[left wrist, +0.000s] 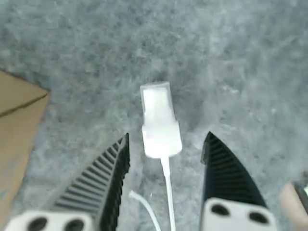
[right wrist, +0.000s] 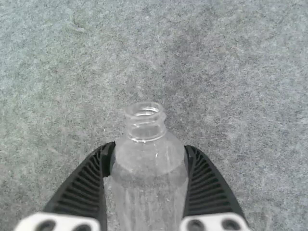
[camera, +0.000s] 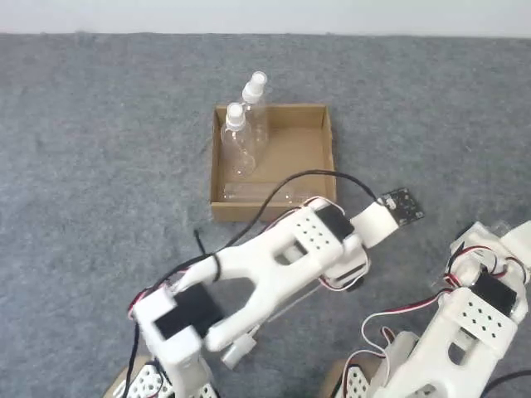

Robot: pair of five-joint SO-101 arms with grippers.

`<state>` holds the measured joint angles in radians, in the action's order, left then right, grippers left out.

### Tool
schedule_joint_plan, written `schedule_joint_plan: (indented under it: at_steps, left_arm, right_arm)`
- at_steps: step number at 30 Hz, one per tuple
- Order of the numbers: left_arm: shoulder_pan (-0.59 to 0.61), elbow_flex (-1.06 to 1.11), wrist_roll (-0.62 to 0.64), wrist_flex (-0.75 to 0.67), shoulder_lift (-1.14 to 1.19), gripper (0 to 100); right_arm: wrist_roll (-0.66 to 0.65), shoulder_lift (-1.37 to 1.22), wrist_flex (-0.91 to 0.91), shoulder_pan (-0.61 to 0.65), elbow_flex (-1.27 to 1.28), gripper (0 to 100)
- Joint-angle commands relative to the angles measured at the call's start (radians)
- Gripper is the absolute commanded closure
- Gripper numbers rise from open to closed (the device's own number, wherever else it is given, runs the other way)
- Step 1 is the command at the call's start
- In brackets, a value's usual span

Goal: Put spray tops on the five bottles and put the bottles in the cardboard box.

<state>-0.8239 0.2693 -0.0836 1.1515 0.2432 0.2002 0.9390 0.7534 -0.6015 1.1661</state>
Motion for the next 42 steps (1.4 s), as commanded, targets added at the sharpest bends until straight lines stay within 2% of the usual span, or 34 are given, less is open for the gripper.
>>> schedule_joint_plan:
  at_steps: [1,9,18,24,28,42]
  left_arm:
    - [0.006,-0.145,0.011,0.02,0.087,82]
    - [0.006,-0.282,0.012,0.1,0.229,83]
    - [0.0,-0.335,0.012,0.193,0.236,98]
    - [0.0,-0.415,0.054,0.298,0.236,99]
    - [0.0,-0.426,0.054,0.318,0.233,99]
    - [0.018,-0.206,0.058,0.275,-0.114,99]
  right_arm:
    - [-0.002,0.038,-0.028,-0.015,-0.017,98.9]
    - [-0.002,0.038,-0.028,-0.015,-0.017,98.9]
    - [-0.002,0.038,-0.028,-0.013,-0.017,98.9]
    - [-0.002,0.036,-0.028,-0.004,-0.017,98.9]
    - [-0.002,0.033,-0.027,0.013,-0.017,98.9]
    - [0.0,0.038,-0.027,0.015,-0.017,98.9]
